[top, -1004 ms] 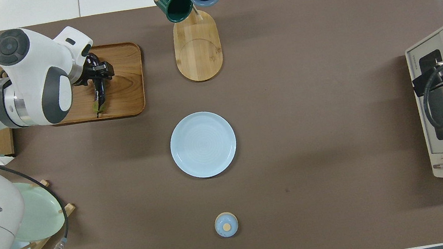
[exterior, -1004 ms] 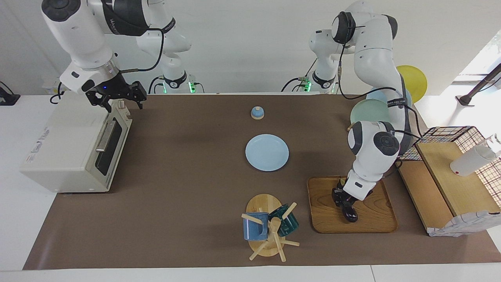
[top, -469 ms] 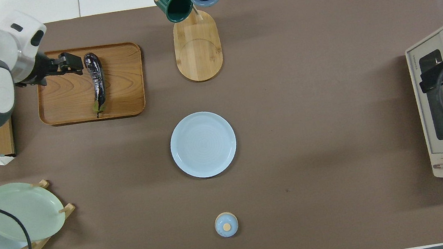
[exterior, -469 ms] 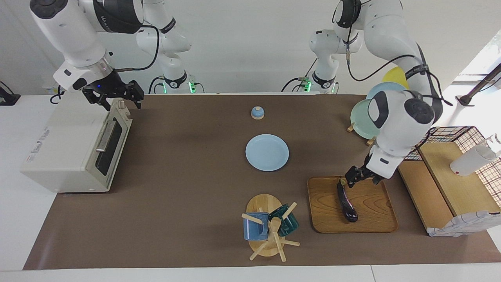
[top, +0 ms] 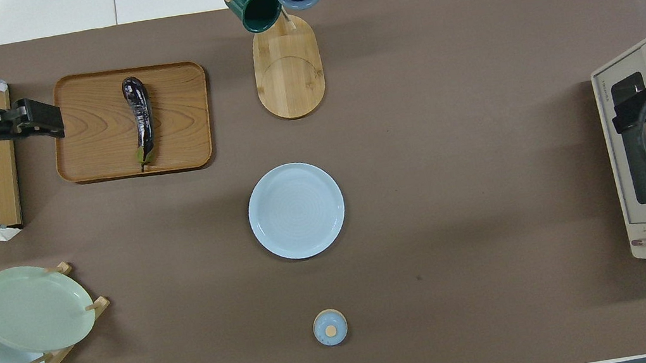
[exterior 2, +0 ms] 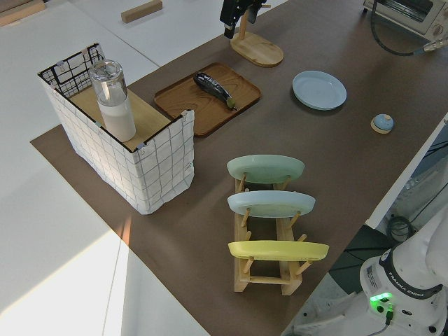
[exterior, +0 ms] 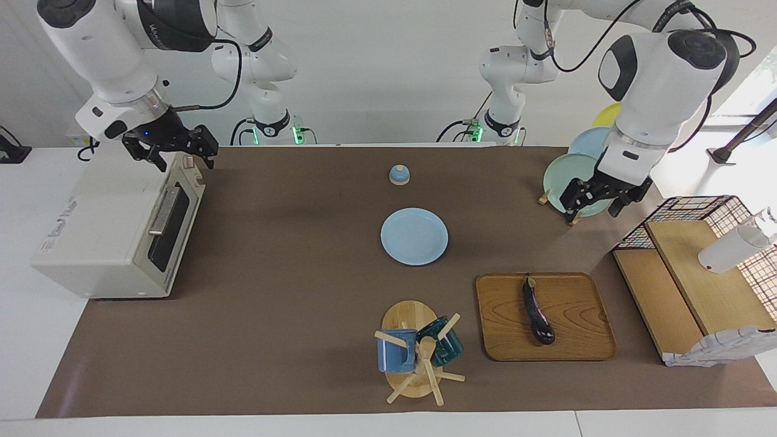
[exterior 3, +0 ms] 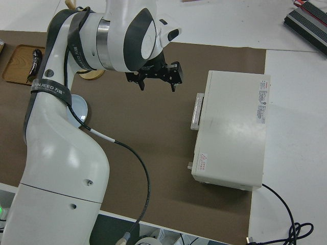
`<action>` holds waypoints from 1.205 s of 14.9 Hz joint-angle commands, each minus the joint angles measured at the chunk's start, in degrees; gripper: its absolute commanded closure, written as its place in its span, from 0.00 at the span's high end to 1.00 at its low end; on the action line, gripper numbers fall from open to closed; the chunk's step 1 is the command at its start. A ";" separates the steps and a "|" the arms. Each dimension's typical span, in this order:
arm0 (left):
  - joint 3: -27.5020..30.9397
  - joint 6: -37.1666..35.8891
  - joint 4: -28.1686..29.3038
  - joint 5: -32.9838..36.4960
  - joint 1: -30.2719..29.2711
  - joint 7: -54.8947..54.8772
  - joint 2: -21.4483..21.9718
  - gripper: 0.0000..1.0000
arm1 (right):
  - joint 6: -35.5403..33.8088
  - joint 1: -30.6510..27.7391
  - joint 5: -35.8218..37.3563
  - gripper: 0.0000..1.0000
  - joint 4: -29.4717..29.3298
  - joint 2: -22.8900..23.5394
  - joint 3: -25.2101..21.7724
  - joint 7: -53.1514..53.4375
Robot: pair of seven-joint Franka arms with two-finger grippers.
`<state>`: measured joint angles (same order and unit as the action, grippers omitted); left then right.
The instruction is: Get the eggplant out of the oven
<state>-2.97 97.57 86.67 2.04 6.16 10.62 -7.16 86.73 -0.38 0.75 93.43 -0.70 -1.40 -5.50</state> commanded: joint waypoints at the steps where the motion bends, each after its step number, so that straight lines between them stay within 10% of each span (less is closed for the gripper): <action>1: -0.10 -2.90 6.91 1.39 0.17 -0.51 6.79 1.00 | 0.64 -0.24 -1.37 1.00 -0.09 -0.44 0.43 -0.21; 5: -0.89 -3.00 15.80 1.39 -0.18 -0.86 12.96 1.00 | 1.43 -0.24 -1.28 1.00 -0.09 -0.44 0.52 -0.30; 18: -3.53 -6.34 8.87 -4.85 -4.84 -1.13 9.27 1.00 | 1.96 -0.15 -1.28 1.00 -0.09 -0.44 0.52 -0.21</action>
<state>-6.10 92.89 96.20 -2.25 1.77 10.28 2.73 87.90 -0.26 0.75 93.18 -0.71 -1.04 -5.51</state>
